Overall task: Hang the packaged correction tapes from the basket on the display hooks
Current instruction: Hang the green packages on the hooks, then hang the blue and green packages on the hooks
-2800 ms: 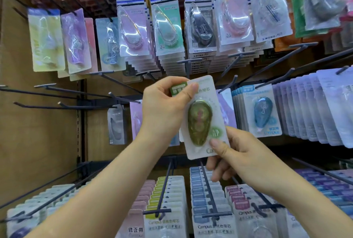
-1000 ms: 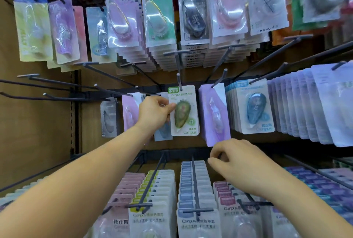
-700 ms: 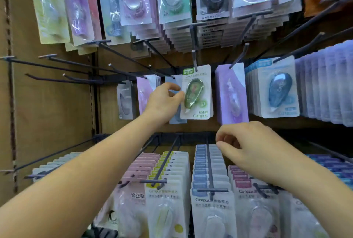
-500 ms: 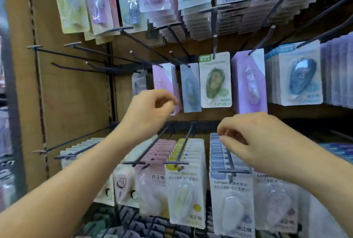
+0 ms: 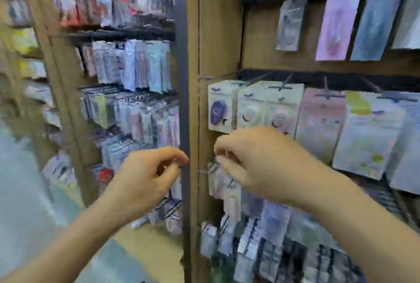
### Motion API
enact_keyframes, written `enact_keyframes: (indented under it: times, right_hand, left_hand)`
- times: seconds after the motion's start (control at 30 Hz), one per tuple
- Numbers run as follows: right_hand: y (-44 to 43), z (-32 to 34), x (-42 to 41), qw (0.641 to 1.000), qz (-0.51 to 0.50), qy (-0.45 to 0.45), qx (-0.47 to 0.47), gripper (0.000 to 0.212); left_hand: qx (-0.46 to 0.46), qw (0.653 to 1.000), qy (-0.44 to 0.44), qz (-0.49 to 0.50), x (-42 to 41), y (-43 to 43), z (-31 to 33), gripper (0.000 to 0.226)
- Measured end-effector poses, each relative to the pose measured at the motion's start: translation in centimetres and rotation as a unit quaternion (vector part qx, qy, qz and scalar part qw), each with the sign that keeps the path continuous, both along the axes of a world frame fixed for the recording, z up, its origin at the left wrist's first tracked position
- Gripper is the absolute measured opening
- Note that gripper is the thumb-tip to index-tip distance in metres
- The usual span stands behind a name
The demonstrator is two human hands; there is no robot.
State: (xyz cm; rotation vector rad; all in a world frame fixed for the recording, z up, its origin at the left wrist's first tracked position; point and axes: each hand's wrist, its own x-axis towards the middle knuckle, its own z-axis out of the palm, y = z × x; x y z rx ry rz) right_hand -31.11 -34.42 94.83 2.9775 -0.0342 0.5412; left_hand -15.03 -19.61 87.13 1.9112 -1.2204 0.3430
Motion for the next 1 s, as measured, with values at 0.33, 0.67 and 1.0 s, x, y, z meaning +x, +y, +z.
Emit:
enact_keyframes:
  times: [0.33,0.67,1.0]
  right_hand:
    - [12.7,-22.0,14.5,0.960,0.039,0.262,0.092,0.015]
    - [17.4,-46.6,19.4,0.858,0.006,0.485,0.169,0.032]
    - [14.2,-68.2,24.7,0.781,-0.117,0.533,0.305,0.044]
  left_hand:
    - [0.226,0.932,0.171,0.225,5.3,21.0,-19.0,0.023]
    - [0.311,0.799,0.387,0.339,5.9,32.3,-39.2,0.026]
    - [0.374,0.726,0.483,0.316,10.9,28.7,-58.3,0.023]
